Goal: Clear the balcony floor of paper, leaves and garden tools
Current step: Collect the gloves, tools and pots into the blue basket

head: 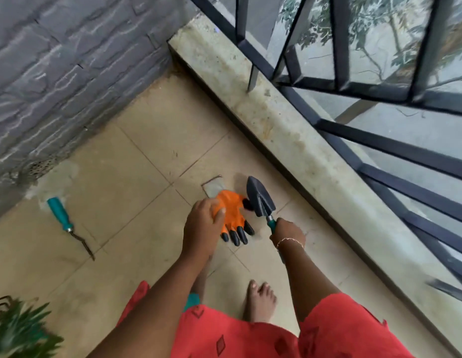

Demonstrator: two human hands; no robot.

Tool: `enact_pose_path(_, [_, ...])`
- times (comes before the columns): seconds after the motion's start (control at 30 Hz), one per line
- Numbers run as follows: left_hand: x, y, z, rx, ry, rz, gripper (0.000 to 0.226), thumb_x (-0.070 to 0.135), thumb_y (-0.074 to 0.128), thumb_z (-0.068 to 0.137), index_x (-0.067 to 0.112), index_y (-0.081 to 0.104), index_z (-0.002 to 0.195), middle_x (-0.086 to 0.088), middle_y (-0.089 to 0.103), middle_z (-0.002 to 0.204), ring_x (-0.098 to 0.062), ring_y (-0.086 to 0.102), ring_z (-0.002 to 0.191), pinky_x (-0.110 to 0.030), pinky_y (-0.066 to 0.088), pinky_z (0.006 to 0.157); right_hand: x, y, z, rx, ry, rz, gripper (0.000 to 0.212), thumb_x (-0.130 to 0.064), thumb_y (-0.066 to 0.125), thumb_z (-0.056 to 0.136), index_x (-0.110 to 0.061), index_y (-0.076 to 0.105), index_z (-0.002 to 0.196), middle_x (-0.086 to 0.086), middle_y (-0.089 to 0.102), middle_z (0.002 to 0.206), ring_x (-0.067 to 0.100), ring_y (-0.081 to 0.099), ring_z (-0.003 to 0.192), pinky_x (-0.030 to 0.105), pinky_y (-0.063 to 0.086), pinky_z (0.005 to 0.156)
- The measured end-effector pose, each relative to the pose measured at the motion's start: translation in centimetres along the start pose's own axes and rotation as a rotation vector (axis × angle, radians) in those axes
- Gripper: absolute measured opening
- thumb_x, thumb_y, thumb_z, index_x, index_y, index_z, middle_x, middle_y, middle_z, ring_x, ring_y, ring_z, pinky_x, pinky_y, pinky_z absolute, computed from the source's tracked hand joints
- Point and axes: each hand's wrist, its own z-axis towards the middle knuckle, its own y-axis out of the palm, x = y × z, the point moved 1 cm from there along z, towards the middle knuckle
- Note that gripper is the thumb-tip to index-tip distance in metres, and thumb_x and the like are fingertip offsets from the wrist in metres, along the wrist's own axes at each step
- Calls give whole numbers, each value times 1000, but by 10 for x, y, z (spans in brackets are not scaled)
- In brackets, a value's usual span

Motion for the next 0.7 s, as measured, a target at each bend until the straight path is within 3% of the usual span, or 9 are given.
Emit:
enact_pose_path(0.3, [53,-100,-133,-79,-93,-35,18,11,58,88,5,64,105,-14,63,105,-29,60,97,-34,48,83,47,-126,-208,94,-184,-154,26,-24,53,90,-19,52,116,3,62,108,22,60,97,29,42,68])
enact_pose_path(0.4, [81,-141,-178,-72,-155,-202,8,4,55,89,6,63,91,-11,62,88,-22,58,84,-25,41,70,48,-161,-282,133,-257,-186,26,-26,52,92,-19,52,117,1,62,109,21,60,98,29,44,71])
enact_pose_path(0.47, [104,-177,-213,-39,-192,-314,11,4,53,90,10,59,82,-10,58,78,-21,53,79,-27,39,68,50,-191,-338,173,-289,-164,27,-27,52,91,-19,52,118,1,62,111,21,60,98,30,46,74])
enact_pose_path(0.57, [139,-228,-263,19,-209,-436,9,11,52,93,7,60,94,-20,62,89,-25,55,76,-30,42,64,54,-224,-415,239,-346,-84,33,-32,56,88,-20,52,118,3,61,114,25,59,103,31,47,78])
enact_pose_path(0.63, [158,-258,-289,21,-201,-560,6,12,50,95,11,56,95,-12,60,85,-19,52,69,-25,40,56,55,-239,-455,286,-363,-15,34,-35,58,87,-20,53,117,4,61,115,26,58,104,29,44,75])
enact_pose_path(0.7, [170,-282,-309,-7,-182,-690,6,14,49,96,12,53,92,-8,58,83,-15,52,68,-26,42,58,55,-248,-490,335,-388,84,32,-35,59,86,-20,54,114,4,61,114,25,57,104,26,37,70])
